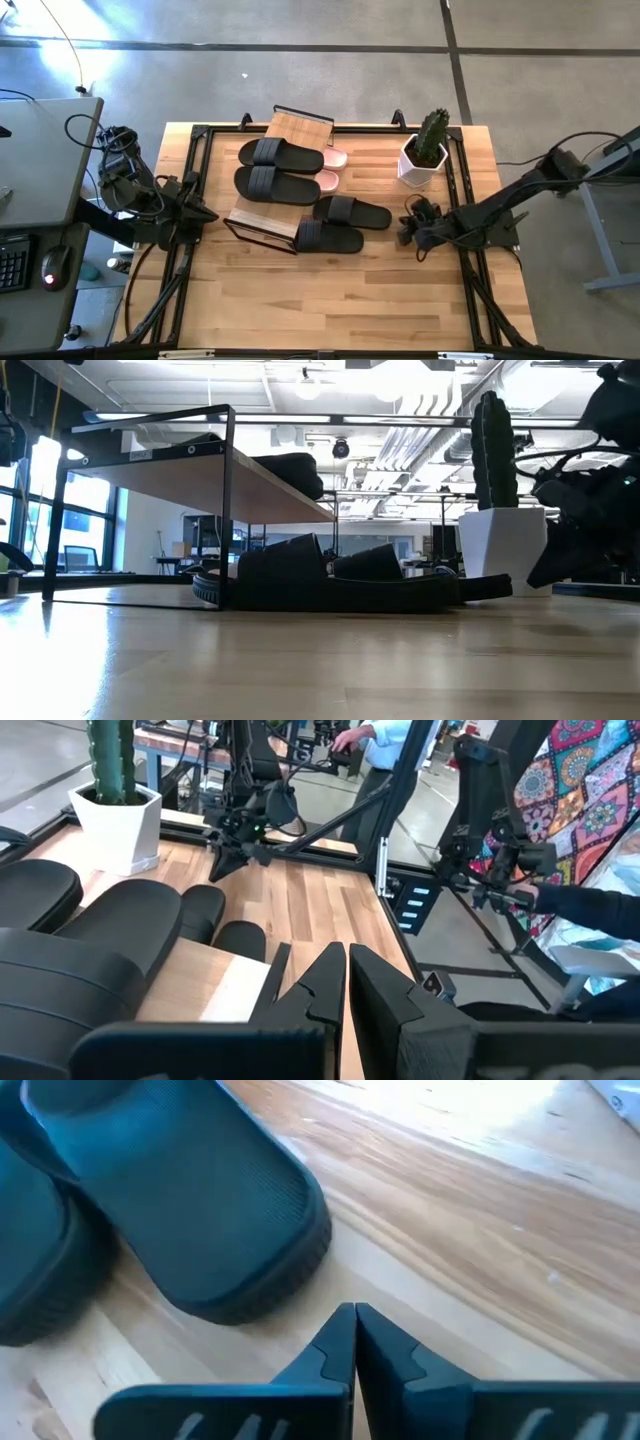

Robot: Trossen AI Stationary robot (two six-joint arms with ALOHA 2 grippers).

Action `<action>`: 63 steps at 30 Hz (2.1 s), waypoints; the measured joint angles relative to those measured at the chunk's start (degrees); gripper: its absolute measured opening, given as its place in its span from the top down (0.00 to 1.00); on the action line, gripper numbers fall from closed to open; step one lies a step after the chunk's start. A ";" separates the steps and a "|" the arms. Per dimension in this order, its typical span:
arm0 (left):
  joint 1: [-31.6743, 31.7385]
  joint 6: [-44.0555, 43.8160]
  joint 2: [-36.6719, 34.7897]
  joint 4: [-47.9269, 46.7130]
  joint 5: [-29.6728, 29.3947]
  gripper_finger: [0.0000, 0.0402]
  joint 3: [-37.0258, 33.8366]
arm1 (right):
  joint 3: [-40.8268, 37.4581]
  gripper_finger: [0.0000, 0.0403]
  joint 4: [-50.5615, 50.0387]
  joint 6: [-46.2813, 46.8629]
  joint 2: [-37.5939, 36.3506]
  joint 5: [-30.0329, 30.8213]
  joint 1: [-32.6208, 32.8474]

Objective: Pick and place slides into the shelf
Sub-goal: Put the black slides under the shelf

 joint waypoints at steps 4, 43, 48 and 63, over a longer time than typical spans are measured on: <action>0.02 0.01 0.00 0.02 -0.15 0.98 0.00 | 0.00 1.00 3.59 -1.04 2.35 0.24 -0.44; 0.02 -0.21 0.00 -0.03 -0.35 0.98 0.02 | 11.94 1.00 17.88 -22.76 22.95 -14.49 -18.88; 0.00 -0.21 0.00 -0.15 -0.33 0.98 0.02 | 16.07 1.00 18.46 -26.24 27.46 -16.13 -20.26; 0.01 -0.33 0.00 -0.81 -0.33 0.98 0.02 | 30.15 1.00 20.00 -34.84 39.21 -21.24 -23.72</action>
